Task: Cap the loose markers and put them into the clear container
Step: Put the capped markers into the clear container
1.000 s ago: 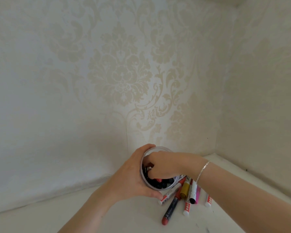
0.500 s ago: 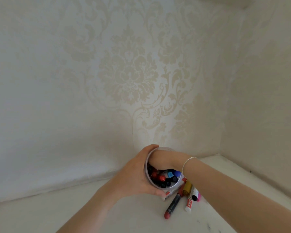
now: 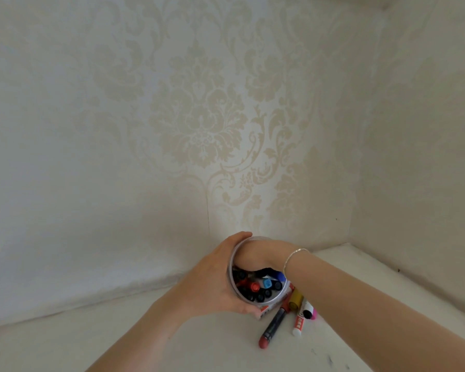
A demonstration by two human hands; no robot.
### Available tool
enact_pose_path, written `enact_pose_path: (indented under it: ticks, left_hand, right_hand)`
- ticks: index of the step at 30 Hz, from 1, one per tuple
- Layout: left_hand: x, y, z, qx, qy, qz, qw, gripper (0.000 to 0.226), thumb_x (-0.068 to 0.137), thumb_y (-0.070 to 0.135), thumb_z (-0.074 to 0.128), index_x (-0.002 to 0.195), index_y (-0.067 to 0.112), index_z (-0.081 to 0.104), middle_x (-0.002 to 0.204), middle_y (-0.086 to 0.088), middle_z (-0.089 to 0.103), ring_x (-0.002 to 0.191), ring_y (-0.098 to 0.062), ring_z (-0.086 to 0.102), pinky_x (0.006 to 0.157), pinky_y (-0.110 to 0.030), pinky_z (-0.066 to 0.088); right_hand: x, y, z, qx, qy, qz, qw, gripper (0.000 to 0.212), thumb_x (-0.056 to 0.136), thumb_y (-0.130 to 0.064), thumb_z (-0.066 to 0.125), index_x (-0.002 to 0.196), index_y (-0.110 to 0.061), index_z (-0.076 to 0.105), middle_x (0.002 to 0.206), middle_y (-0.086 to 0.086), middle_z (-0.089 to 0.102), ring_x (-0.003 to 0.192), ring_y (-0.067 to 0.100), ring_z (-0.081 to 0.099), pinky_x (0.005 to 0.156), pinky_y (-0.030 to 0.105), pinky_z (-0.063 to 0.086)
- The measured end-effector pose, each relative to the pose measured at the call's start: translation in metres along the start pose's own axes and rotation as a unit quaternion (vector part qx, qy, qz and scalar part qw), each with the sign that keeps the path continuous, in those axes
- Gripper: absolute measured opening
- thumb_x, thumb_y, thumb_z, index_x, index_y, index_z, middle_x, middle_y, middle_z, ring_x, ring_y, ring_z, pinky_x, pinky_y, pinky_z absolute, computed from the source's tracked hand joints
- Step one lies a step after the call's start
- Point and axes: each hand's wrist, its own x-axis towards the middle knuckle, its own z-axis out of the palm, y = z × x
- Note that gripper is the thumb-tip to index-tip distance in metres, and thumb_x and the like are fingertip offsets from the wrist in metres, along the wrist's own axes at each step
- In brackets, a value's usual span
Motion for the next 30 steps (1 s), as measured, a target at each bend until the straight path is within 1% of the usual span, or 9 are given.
enact_pose_path:
  ticks: [2, 6, 8, 11, 14, 18, 21, 25, 30]
  left_hand:
    - [0.000, 0.000, 0.000, 0.004, 0.002, 0.001, 1.000, 0.122, 0.041, 0.052, 0.092, 0.139, 0.051, 0.019, 0.135, 0.034, 0.038, 0.123, 0.015, 0.039, 0.100, -0.010, 0.036]
    - [0.000, 0.002, -0.002, 0.010, 0.002, -0.001, 1.000, 0.120, 0.043, 0.052, 0.091, 0.138, 0.052, 0.018, 0.132, 0.039, 0.035, 0.121, 0.018, 0.038, 0.097, -0.005, 0.034]
    - [0.001, 0.002, -0.003, 0.012, -0.005, -0.001, 1.000, 0.119, 0.043, 0.051, 0.091, 0.136, 0.054, 0.018, 0.132, 0.039, 0.036, 0.121, 0.017, 0.039, 0.099, -0.008, 0.036]
    - [0.000, 0.002, -0.005, 0.012, -0.007, 0.002, 1.000, 0.117, 0.044, 0.049, 0.091, 0.135, 0.056, 0.017, 0.132, 0.038, 0.037, 0.120, 0.018, 0.039, 0.100, -0.010, 0.037]
    - [0.001, 0.001, -0.005, 0.011, -0.007, 0.001, 1.000, 0.118, 0.043, 0.053, 0.090, 0.138, 0.050, 0.019, 0.133, 0.034, 0.038, 0.122, 0.014, 0.041, 0.102, -0.017, 0.040]
    - [0.003, 0.000, -0.006, 0.000, -0.013, 0.002, 1.000, 0.119, 0.043, 0.051, 0.091, 0.138, 0.049, 0.020, 0.133, 0.033, 0.040, 0.121, 0.013, 0.043, 0.102, -0.020, 0.042]
    - [0.004, 0.000, -0.007, 0.000, -0.012, 0.002, 1.000, 0.117, 0.045, 0.047, 0.092, 0.135, 0.055, 0.018, 0.132, 0.036, 0.037, 0.120, 0.016, 0.041, 0.101, -0.014, 0.040]
    - [0.005, -0.001, -0.007, 0.000, -0.007, 0.004, 1.000, 0.116, 0.046, 0.047, 0.092, 0.133, 0.058, 0.016, 0.131, 0.039, 0.036, 0.120, 0.017, 0.040, 0.100, -0.012, 0.039]
    - [0.002, -0.005, -0.007, -0.015, 0.005, -0.007, 1.000, 0.120, 0.044, 0.047, 0.092, 0.139, 0.050, 0.019, 0.132, 0.035, 0.041, 0.120, 0.015, 0.043, 0.102, -0.017, 0.041]
  right_hand:
    - [-0.032, 0.010, -0.006, -0.081, -0.015, 0.097, 0.992, 0.107, 0.037, -0.029, 0.094, 0.126, 0.002, 0.042, 0.108, 0.022, 0.057, 0.087, 0.033, 0.061, 0.069, 0.042, 0.055]
    - [-0.026, 0.017, -0.008, -0.034, -0.070, -0.052, 0.996, 0.126, -0.007, -0.047, 0.088, 0.110, -0.016, 0.052, 0.093, 0.003, 0.058, 0.068, 0.007, 0.061, 0.048, 0.020, 0.052]
    - [-0.031, 0.007, 0.003, -0.175, -0.071, 0.012, 0.982, 0.123, 0.018, -0.042, 0.096, 0.127, -0.013, 0.048, 0.114, 0.017, 0.061, 0.090, 0.026, 0.065, 0.066, 0.037, 0.057]
    - [-0.010, 0.018, 0.009, -0.020, -0.010, -0.112, 0.993, 0.099, 0.036, -0.021, 0.096, 0.122, -0.002, 0.051, 0.111, 0.019, 0.055, 0.083, 0.024, 0.056, 0.065, 0.021, 0.055]
    - [-0.014, 0.059, -0.006, 0.085, 0.059, -0.162, 0.981, 0.045, 0.095, -0.014, 0.053, 0.135, 0.003, 0.042, 0.135, 0.024, 0.046, 0.115, 0.032, 0.050, 0.094, 0.030, 0.038]
    - [-0.017, -0.004, 0.006, -0.238, -0.100, -0.019, 0.966, 0.079, 0.066, -0.044, 0.074, 0.128, -0.002, 0.044, 0.103, 0.032, 0.064, 0.089, 0.037, 0.063, 0.085, 0.048, 0.045]
    - [0.015, -0.001, 0.012, -0.149, -0.118, -0.043, 0.981, 0.087, 0.059, -0.043, 0.079, 0.130, -0.008, 0.043, 0.116, 0.030, 0.061, 0.100, 0.046, 0.062, 0.094, 0.055, 0.042]
    - [-0.023, 0.074, -0.008, 0.257, 0.019, -0.187, 0.948, 0.035, 0.093, -0.005, 0.049, 0.126, 0.008, 0.053, 0.129, 0.027, 0.055, 0.120, 0.039, 0.053, 0.073, 0.028, 0.045]
    - [-0.026, 0.059, -0.001, 0.283, 0.099, -0.182, 0.936, 0.034, 0.098, -0.009, 0.040, 0.127, 0.004, 0.052, 0.130, 0.020, 0.054, 0.113, 0.030, 0.055, 0.092, 0.032, 0.043]
